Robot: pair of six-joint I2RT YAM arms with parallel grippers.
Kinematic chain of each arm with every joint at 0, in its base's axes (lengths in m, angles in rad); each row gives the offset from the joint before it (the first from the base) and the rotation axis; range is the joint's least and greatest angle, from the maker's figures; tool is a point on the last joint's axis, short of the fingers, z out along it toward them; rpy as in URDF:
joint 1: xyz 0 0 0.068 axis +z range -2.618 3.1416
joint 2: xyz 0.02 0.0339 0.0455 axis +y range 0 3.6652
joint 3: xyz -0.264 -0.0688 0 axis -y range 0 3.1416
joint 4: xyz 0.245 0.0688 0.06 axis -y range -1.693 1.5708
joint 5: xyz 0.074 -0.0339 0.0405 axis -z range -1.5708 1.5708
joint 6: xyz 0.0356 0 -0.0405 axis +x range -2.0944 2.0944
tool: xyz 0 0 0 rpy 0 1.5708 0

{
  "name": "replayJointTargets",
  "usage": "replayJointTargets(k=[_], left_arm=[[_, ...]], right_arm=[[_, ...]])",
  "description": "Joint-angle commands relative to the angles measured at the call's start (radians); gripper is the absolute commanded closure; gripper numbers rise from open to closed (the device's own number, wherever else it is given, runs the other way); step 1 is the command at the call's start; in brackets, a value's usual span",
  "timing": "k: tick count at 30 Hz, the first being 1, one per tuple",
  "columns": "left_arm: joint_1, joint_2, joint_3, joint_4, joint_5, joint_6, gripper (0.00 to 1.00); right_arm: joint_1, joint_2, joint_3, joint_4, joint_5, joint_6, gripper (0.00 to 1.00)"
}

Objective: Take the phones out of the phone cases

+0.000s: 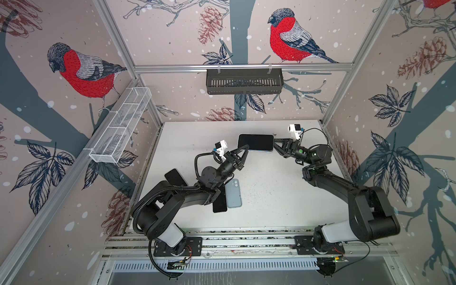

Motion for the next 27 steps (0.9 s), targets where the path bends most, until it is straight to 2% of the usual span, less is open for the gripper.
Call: replayJointTargets(k=[1,8,12,18,21,23,25,27], left_arm=[[0.002,0.007,-0.003,0.143,0.069,-0.018,1.0],[0.025,0.022,-0.008,0.111,0.114,-0.019,1.0],[0.037,0.034,-0.028,0.096,0.133,-0.013,1.0],[0.037,0.074,0.002,0.01,0.191,0.024,1.0],[0.037,0.092,0.019,-0.063,0.206,0.055,0.83],[0.037,0.101,0.038,-0.134,0.215,0.096,0.66],[0.037,0.108,0.066,-0.226,0.222,0.142,0.59],[0.035,0.113,0.085,-0.282,0.223,0.187,0.56]], right_arm=[[-0.004,-0.006,-0.002,0.008,-0.029,-0.001,0.82],[-0.023,-0.045,-0.042,-0.042,-0.056,-0.035,0.95],[-0.055,-0.105,-0.085,-0.172,-0.049,-0.117,0.99],[-0.06,-0.232,-0.121,-0.396,-0.004,-0.258,1.0],[-0.066,-0.296,-0.137,-0.546,0.045,-0.344,1.0],[-0.073,-0.33,-0.166,-0.586,0.077,-0.356,1.0],[-0.082,-0.356,-0.196,-0.6,0.102,-0.353,1.0],[-0.089,-0.378,-0.226,-0.616,0.129,-0.351,1.0]])
